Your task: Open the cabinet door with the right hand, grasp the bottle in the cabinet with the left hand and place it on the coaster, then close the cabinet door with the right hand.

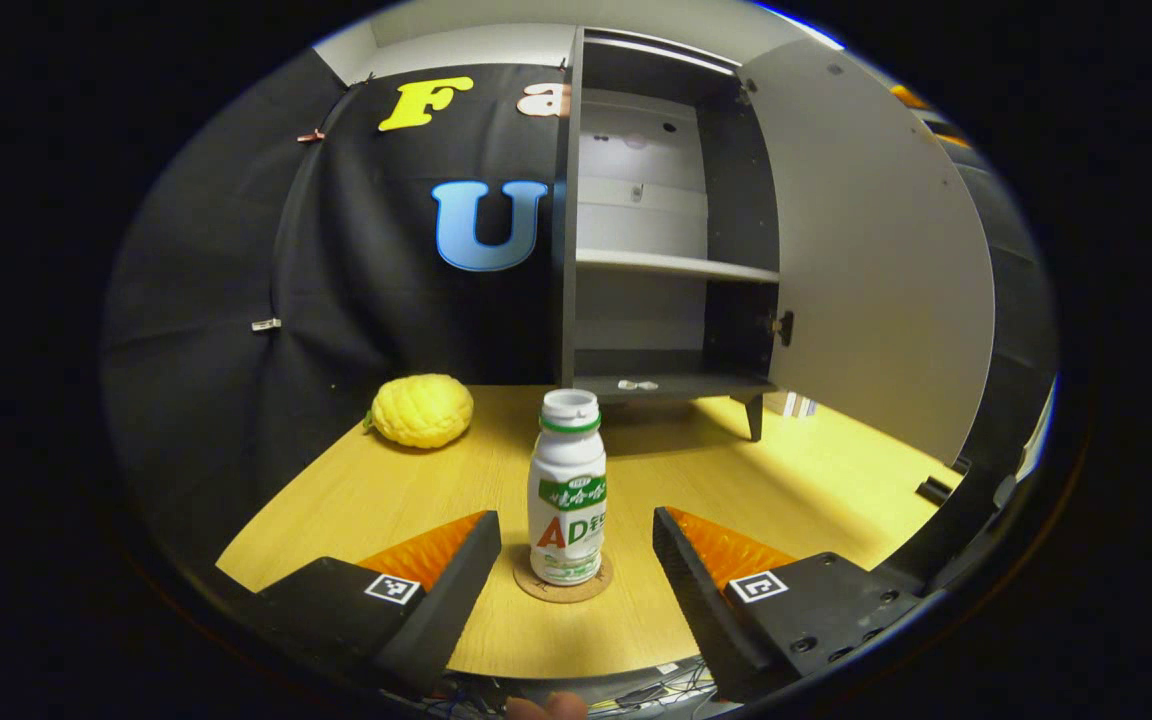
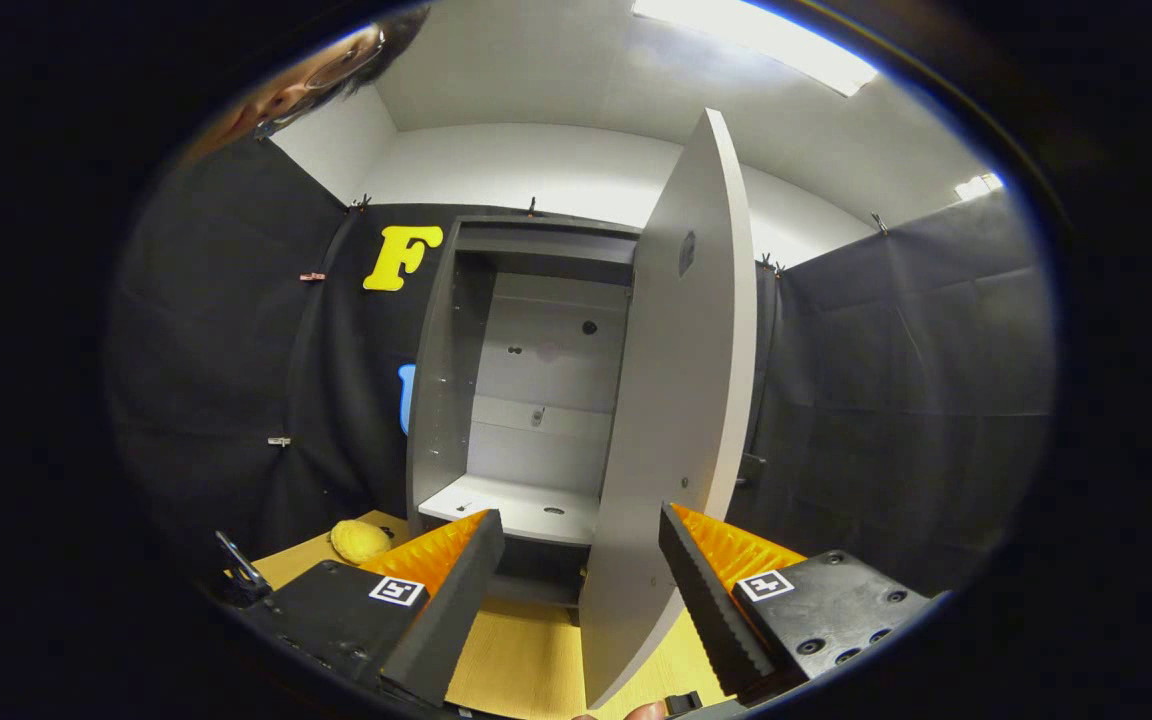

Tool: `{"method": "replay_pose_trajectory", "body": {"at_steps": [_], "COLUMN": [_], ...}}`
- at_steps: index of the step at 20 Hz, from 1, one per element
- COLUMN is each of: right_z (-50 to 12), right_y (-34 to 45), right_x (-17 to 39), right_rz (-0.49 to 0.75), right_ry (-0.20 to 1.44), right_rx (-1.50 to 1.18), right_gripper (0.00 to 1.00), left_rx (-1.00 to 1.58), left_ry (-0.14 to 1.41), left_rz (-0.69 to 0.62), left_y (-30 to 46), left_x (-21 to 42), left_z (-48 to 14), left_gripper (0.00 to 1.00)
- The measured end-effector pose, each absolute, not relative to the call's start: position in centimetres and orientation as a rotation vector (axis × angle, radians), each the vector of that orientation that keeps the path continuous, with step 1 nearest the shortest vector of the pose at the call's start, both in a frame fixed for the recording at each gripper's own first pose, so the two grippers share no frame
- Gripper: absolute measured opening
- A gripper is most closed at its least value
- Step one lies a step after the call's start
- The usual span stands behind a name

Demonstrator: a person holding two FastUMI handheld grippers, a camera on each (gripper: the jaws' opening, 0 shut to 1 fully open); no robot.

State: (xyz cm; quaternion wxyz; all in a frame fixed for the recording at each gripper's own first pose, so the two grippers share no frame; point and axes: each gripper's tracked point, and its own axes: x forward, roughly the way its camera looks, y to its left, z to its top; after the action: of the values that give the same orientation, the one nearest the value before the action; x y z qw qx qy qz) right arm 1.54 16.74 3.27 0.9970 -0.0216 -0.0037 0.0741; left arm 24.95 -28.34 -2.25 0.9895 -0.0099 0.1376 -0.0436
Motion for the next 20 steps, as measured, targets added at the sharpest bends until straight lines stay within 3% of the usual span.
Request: {"method": "replay_pose_trajectory", "body": {"at_steps": [5,7,10,16,20], "right_z": [2.8,2.8,2.9,1.2,0.6], "right_y": [16.0,14.7,12.6,5.8,2.2], "right_x": [0.3,0.0,0.1,1.6,3.4], "right_rz": [0.178,0.159,0.119,-0.009,-0.073], "right_ry": [0.013,0.006,0.002,0.048,0.059], "right_rx": [-0.009,-0.013,0.006,0.008,-0.015], "right_gripper": [0.97,0.98,0.98,0.94,0.98], "left_rx": [0.219,0.311,0.214,-0.094,-0.008], "left_ry": [0.140,0.065,0.102,0.177,0.113], "left_rz": [-0.085,-0.169,-0.255,-0.160,-0.045], "left_y": [-28.7,-31.0,-34.7,-33.4,-29.0], "left_x": [26.0,25.8,24.8,26.5,28.6], "left_z": [4.7,7.0,5.9,7.6,11.6], "left_gripper": [0.96,0.96,0.96,0.96,0.97]}}
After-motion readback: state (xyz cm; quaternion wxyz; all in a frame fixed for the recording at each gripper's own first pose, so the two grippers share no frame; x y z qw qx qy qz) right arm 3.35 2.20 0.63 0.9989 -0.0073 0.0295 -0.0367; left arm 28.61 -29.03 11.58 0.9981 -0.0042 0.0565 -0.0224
